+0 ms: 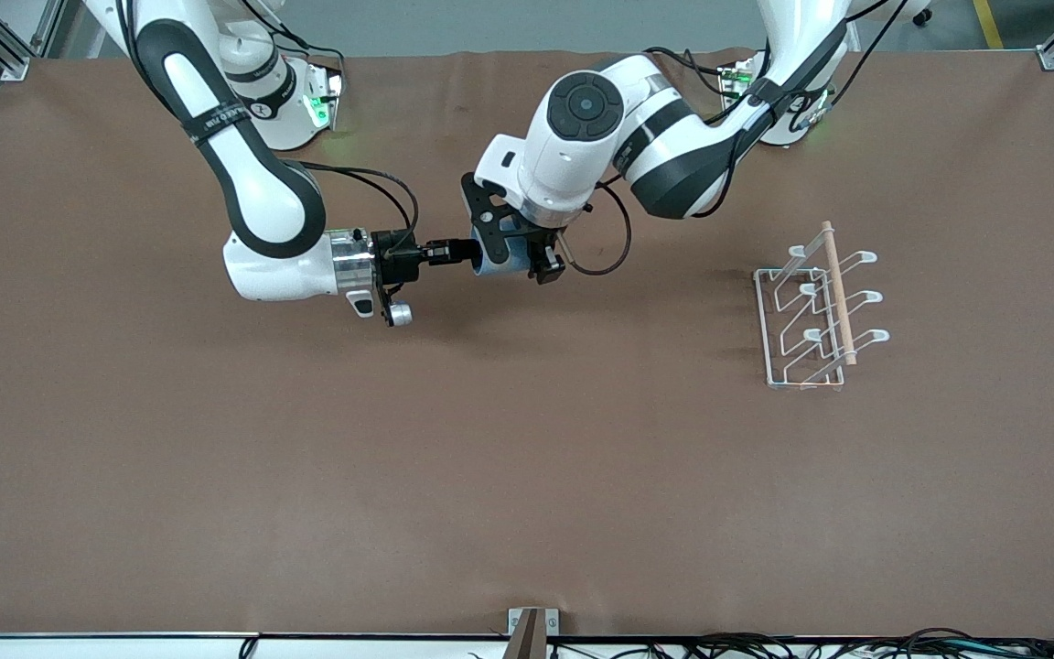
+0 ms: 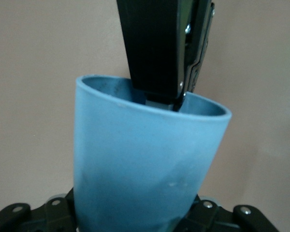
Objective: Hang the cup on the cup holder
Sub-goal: 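Open the right gripper and withdraw it while the left gripper holds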
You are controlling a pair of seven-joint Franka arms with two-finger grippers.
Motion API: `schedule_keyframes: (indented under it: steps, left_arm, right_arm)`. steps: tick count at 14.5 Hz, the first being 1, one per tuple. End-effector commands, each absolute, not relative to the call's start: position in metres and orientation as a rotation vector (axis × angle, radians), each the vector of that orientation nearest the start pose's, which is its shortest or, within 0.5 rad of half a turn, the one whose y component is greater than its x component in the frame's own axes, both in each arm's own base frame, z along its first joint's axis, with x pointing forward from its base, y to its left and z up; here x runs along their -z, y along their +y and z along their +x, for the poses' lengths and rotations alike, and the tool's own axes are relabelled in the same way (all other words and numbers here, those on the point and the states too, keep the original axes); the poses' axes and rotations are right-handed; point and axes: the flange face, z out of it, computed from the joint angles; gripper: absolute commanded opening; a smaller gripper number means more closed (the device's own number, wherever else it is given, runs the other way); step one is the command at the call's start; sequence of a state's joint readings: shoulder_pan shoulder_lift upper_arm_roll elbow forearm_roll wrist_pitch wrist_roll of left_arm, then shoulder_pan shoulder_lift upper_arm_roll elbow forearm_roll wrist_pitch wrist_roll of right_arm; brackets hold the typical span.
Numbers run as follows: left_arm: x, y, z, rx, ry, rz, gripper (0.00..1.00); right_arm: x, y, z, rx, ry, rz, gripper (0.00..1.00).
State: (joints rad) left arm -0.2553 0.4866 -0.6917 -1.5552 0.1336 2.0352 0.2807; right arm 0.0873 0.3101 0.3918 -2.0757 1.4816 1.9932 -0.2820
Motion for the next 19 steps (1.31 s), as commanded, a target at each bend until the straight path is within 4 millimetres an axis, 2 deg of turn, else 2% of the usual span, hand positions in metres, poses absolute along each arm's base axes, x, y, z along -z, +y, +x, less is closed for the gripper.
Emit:
schedule_keyframes:
  steps: [1,3,7,8,9,10,19]
  left_arm:
    - [-0.431,-0.51,0.458,0.103,1.836,-2.793,0.31]
    - [-0.433,-0.51,0.458,0.102,1.829,-2.802,0.18]
    - [-0.441,-0.511,0.456,0.121,1.835,-2.805,0.03]
    - [-0.442,-0.511,0.455,0.123,1.838,-2.804,0.01]
    - [-0.443,-0.51,0.456,0.126,1.835,-2.804,0.01]
    - [-0.446,-0.51,0.456,0.131,1.835,-2.807,0.0]
    - [-0.455,-0.503,0.456,0.14,1.844,-2.781,0.01]
  right_arm:
    - [-0.323,0.322,0.486,-0.495,0.223,-1.801,0.01]
    - [-0.323,0.322,0.486,-0.495,0.223,-1.801,0.01]
    - [-0.323,0.322,0.485,-0.497,0.223,-1.801,0.04]
    - [-0.322,0.322,0.485,-0.504,0.226,-1.799,0.21]
    - [-0.323,0.322,0.485,-0.504,0.227,-1.799,0.65]
    - [-0.323,0.322,0.485,-0.504,0.227,-1.799,1.0]
    - [-0.324,0.322,0.486,-0.5,0.226,-1.798,1.0]
